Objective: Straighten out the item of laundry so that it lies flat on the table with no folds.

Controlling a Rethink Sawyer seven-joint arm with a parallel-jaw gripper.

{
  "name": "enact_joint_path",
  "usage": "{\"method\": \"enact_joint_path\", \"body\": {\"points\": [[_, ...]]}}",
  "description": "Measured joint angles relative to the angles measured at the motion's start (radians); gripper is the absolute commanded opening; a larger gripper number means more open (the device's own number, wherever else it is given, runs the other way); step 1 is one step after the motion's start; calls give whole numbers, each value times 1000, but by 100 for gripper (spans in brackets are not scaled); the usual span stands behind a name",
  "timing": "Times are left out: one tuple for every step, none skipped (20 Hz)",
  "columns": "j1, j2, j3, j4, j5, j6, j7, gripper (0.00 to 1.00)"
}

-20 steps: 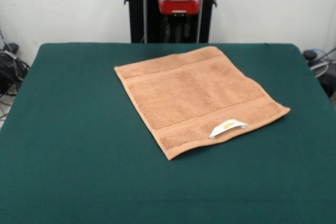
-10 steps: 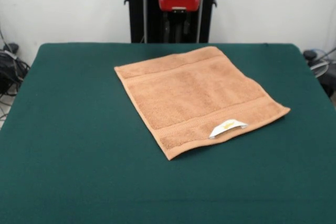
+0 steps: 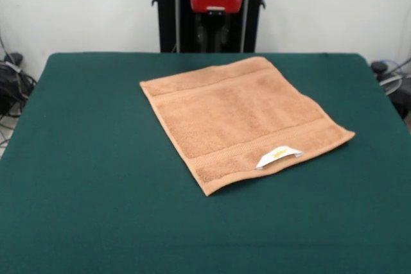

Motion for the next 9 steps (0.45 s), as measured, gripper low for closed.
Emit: {"method": "enact_joint_path", "body": {"points": [[2, -12, 0, 0, 0, 0, 0, 100], [4, -23, 0, 0, 0, 0, 0, 100], [6, -30, 0, 0, 0, 0, 0, 100], [7, -37, 0, 0, 0, 0, 0, 100], [9, -46, 0, 0, 0, 0, 0, 100], [9, -49, 0, 0, 0, 0, 0, 100], [8, -51, 0, 0, 0, 0, 0, 100], [8, -52, 0, 0, 0, 0, 0, 100], [9, -52, 0, 0, 0, 0, 0, 100]]}}
